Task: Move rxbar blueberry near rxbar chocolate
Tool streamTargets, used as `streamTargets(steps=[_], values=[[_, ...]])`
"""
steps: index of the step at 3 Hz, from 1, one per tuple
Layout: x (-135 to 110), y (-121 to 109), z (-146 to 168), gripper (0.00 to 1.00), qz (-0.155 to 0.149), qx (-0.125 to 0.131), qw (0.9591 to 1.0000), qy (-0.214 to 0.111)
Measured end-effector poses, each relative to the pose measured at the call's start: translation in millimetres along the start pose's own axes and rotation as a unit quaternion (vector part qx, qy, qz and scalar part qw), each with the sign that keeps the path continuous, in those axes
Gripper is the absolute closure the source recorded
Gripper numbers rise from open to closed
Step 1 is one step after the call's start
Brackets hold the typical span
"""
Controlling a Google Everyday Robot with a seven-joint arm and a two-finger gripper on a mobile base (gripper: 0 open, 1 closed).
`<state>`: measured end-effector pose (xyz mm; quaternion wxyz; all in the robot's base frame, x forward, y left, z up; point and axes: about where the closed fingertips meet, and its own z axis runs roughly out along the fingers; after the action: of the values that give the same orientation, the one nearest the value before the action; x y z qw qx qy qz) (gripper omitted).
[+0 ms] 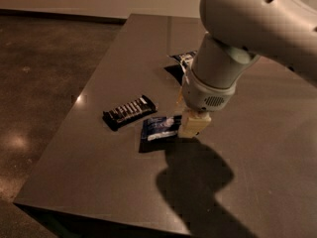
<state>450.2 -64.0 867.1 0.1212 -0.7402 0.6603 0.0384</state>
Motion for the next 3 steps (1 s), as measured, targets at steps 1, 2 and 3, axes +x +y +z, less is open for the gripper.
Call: streamTargets(steps=[1,2,3], values=[[-19,-22,10,0.77,0.006,0.002,1.0,-0.007],[-26,-32,15,0.54,0.011,0.005,0.9998,-0.013],[-30,-38,18,0.31,0.013,0.006,0.9997,-0.019]])
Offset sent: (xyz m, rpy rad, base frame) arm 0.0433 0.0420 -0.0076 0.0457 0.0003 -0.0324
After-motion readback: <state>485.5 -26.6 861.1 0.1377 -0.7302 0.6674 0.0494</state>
